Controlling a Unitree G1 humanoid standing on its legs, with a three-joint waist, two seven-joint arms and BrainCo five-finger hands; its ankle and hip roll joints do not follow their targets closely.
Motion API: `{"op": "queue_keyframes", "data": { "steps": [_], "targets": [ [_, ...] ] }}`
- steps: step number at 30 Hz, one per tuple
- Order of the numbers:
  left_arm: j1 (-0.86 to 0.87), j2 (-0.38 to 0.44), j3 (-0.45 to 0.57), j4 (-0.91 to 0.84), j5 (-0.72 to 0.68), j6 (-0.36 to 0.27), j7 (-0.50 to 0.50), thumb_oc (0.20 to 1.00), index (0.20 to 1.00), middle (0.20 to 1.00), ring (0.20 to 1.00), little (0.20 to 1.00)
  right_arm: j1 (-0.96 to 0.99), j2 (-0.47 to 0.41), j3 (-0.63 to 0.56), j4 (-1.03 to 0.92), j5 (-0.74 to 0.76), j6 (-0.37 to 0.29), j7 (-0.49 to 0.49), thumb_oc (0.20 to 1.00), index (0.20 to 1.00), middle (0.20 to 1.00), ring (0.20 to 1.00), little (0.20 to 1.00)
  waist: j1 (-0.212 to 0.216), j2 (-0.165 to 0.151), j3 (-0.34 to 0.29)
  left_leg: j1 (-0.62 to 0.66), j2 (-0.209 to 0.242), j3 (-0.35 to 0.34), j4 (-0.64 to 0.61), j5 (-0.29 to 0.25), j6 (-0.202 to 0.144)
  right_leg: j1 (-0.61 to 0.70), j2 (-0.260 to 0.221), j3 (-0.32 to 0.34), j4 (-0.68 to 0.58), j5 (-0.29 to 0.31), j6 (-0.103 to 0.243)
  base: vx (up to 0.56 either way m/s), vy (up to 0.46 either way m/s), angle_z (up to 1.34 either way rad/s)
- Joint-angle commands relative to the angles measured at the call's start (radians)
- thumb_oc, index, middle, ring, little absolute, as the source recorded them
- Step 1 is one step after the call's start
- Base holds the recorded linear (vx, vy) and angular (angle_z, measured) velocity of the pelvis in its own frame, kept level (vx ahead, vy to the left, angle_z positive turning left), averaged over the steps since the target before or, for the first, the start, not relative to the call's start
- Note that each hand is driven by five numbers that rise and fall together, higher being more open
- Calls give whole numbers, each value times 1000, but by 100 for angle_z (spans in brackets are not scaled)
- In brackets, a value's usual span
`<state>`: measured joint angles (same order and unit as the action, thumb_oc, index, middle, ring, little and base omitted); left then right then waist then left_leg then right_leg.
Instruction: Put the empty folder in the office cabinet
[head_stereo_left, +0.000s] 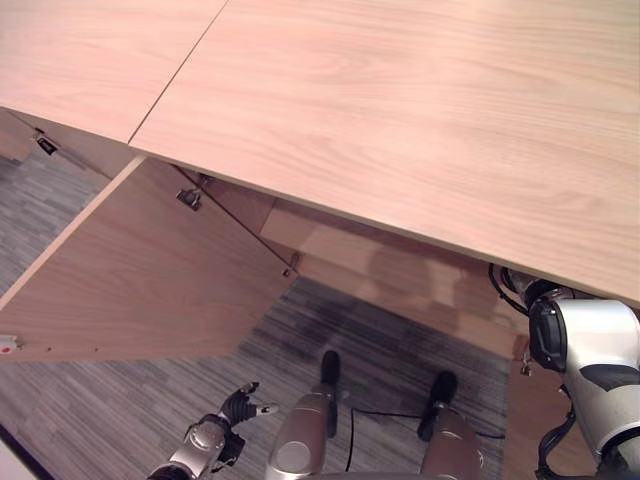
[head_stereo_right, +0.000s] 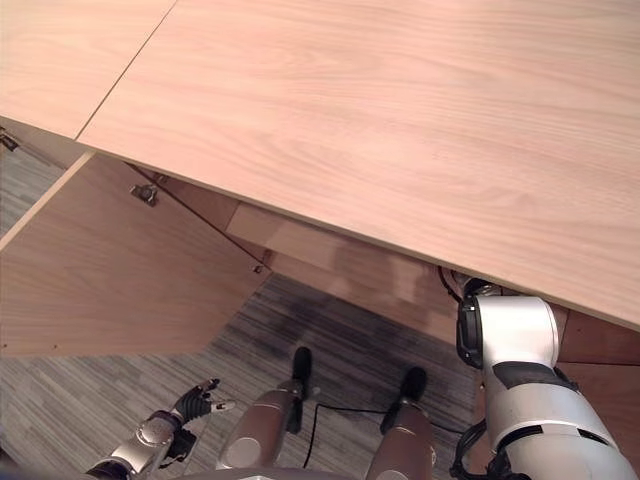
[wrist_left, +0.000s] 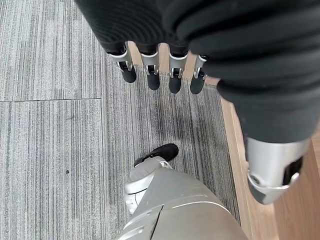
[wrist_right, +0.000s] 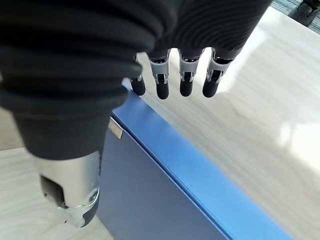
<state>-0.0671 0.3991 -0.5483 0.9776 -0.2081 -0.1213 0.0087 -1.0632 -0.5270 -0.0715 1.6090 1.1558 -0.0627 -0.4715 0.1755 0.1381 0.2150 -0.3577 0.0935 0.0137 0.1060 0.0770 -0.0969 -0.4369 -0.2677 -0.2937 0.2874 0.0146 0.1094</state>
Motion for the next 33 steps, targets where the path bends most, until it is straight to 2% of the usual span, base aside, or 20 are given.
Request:
{"op": "queue_keyframes", "data": {
  "steps": [1,7,12,17,25,26,29,30,33],
  "targets": [
    [-13,40,20,-4,29,-16,-17,1000,1000,1000,1000,1000,-170,-138,88,-79,-100,-2,107,1000,1000,1000,1000,1000,48,-8,52,21,18,-45,-32,-58,-32,88,12,-1,29,-128,45,0,0,0],
    [5,42,18,-16,35,-13,-35,1000,1000,1000,1000,1000,-249,-205,159,-100,-163,-8,138,1000,1000,1000,1000,1000,48,-6,40,42,26,-46,-65,-43,-32,96,15,-3,20,-126,46,0,0,0],
    [8,39,21,-14,25,-9,-40,1000,1000,1000,1000,1000,-279,-214,185,-106,-199,-15,143,1000,1000,1000,1000,1000,46,-8,33,54,29,-50,-74,-41,-33,105,21,-4,13,-123,44,0,0,0],
    [0,35,22,-21,23,-3,-50,1000,1000,1000,1000,1000,-231,-194,165,-112,-196,-18,163,1000,1000,1000,1000,1000,41,-18,25,77,33,-51,-95,-37,-34,133,25,-10,-12,-114,47,0,0,0],
    [-8,21,55,-5,33,4,-56,1000,1000,1000,1000,1000,2,-77,53,-127,-155,-24,189,1000,1000,1000,1000,1000,23,-42,-1,136,30,-46,-144,-27,-34,221,40,-30,-107,-77,58,28,9,3],
    [-6,12,66,6,44,4,-58,1000,1000,1000,1000,1000,83,-27,19,-135,-153,-23,198,1000,1000,1000,1000,1000,13,-52,-15,155,27,-40,-163,-16,-32,245,44,-33,-146,-52,62,28,33,0],
    [-3,5,81,21,51,6,-60,1000,1000,1000,1000,1000,162,20,-7,-137,-145,-23,210,1000,1000,1000,1000,1000,7,-62,-31,180,25,-34,-179,-16,-31,275,49,-33,-179,-40,66,74,37,-2],
    [-3,-12,103,55,66,12,-61,1000,1000,1000,1000,1000,274,100,-33,-151,-127,-26,235,1000,1000,1000,1000,1000,-9,-76,-57,214,22,-24,-188,-21,-30,316,54,-31,-217,-24,69,141,80,-8],
    [0,-22,140,99,92,12,-57,1000,1000,1000,1000,1000,404,166,-58,-187,-106,-39,266,1000,1000,1000,1000,1000,-31,-91,-85,253,19,-12,-192,-30,-30,359,59,-25,-246,-16,70,107,54,-10]
  ]
}}
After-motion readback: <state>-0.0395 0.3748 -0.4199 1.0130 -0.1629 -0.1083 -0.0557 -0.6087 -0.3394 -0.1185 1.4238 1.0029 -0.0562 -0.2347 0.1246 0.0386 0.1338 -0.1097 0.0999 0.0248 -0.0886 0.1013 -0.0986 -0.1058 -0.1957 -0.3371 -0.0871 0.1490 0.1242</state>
